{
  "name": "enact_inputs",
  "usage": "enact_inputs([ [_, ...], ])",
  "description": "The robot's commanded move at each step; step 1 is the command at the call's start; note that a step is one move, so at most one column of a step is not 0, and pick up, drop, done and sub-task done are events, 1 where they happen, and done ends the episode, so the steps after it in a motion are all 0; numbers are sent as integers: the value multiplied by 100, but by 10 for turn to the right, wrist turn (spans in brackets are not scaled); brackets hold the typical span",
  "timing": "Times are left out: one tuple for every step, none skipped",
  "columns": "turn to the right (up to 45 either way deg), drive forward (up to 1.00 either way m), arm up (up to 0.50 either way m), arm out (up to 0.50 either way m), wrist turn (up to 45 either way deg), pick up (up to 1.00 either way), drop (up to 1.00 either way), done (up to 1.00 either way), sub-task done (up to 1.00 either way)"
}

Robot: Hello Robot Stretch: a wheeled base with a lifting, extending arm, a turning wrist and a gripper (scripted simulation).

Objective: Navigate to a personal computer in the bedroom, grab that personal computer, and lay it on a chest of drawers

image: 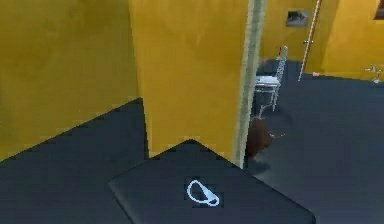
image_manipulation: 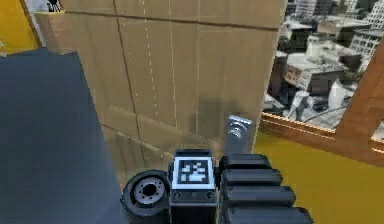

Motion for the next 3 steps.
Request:
enact_inputs([
  [0, 30, 0, 0, 0, 0, 0, 0, 0],
  [450, 0, 0, 0, 0, 0, 0, 0, 0],
  [150, 0, 0, 0, 0, 0, 0, 0, 0],
])
